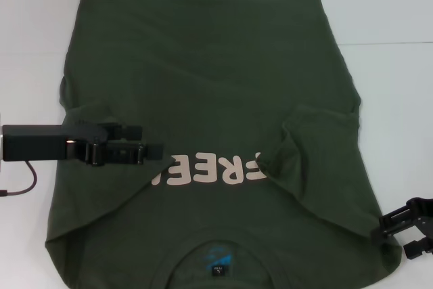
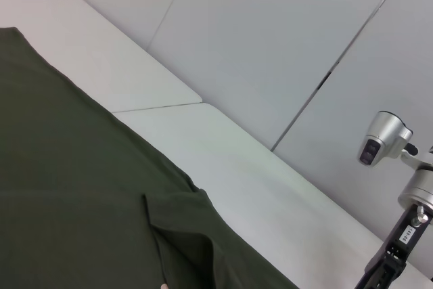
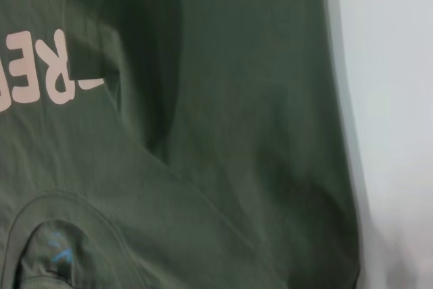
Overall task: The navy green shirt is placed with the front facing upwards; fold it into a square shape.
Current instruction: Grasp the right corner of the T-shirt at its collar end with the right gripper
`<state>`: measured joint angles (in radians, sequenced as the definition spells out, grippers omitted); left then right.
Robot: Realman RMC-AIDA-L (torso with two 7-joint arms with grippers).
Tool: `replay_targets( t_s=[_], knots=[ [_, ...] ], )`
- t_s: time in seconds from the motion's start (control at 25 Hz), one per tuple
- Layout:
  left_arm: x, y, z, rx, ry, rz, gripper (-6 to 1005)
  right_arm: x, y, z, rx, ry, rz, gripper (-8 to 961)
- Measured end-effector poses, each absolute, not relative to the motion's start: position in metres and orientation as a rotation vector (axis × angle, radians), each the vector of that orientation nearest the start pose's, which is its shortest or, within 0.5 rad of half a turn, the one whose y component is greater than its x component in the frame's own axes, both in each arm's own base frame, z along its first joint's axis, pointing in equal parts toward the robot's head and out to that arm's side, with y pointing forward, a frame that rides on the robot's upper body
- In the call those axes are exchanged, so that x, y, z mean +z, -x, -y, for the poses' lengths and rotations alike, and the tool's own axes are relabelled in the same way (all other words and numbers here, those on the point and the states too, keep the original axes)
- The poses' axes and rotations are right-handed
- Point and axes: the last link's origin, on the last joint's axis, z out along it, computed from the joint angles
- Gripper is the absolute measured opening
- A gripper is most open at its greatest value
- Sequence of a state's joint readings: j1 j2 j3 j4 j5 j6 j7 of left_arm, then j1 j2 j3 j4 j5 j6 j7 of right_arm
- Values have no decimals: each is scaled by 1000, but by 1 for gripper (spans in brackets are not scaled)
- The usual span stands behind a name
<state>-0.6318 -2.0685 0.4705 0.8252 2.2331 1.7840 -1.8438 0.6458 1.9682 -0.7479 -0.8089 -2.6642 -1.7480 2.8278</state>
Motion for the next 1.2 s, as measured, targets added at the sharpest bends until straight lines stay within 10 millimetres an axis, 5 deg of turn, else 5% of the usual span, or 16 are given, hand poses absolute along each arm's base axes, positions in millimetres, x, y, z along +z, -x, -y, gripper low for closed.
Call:
replay_targets(
  t_s=[0.24, 0.48, 1.0, 1.2],
  knots=[
    [43, 241, -340, -693, 2745, 1076, 950, 47, -299, -325, -262, 1980, -2247, 835],
    [43, 241, -340, -695, 2744, 1076, 950, 44, -300, -324, -267, 1980, -2255, 658],
    [43, 240, -340, -699, 2743, 1075, 950, 40, -300, -323, -265, 1987, -2255, 497],
    [43, 240, -340, -703, 2742, 1072, 950, 39, -301, -321, -268, 1985, -2264, 492]
  ],
)
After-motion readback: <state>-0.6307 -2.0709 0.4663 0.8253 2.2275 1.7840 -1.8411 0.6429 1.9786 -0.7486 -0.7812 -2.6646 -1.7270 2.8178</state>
